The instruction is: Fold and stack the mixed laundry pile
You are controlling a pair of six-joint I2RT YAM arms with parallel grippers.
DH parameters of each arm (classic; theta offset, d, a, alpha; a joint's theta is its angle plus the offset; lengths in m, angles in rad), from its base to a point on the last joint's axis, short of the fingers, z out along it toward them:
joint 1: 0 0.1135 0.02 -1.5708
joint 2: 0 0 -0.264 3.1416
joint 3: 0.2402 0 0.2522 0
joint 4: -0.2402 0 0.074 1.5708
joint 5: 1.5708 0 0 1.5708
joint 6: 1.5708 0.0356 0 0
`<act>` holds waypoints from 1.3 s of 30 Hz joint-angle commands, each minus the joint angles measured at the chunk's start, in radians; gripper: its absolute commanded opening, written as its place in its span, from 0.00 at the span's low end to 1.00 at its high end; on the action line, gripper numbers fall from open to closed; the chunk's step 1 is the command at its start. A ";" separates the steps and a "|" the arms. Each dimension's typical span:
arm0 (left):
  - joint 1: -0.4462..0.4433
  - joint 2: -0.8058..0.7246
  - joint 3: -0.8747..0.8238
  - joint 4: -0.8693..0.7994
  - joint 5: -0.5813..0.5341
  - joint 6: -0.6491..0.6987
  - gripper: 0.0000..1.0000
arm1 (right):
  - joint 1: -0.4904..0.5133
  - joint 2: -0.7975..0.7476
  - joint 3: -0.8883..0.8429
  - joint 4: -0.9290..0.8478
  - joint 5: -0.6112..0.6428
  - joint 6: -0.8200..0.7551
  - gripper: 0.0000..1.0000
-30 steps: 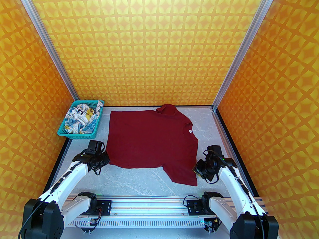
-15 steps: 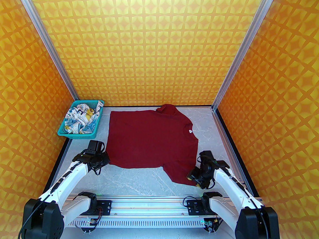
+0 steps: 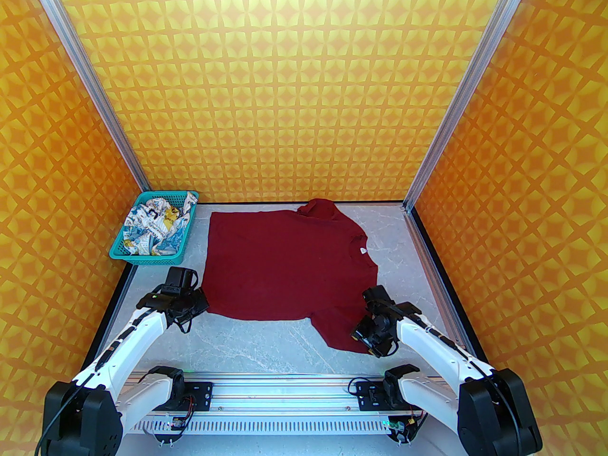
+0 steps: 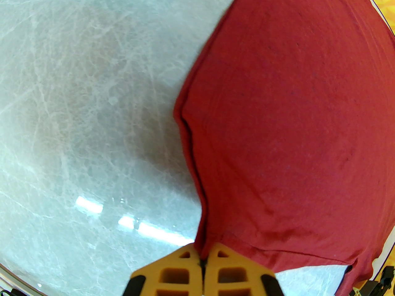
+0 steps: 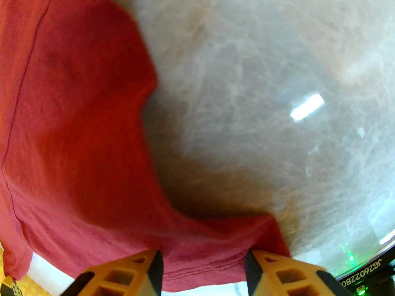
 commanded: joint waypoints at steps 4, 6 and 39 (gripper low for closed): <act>0.022 -0.005 -0.007 -0.022 0.001 0.051 0.00 | 0.043 0.018 -0.087 0.120 0.049 0.105 0.38; 0.022 -0.008 -0.009 -0.022 0.001 0.054 0.00 | 0.044 -0.011 -0.089 0.113 0.057 0.103 0.30; 0.023 0.029 0.080 0.004 0.003 0.054 0.00 | 0.028 0.077 0.565 -0.164 0.242 -0.286 0.00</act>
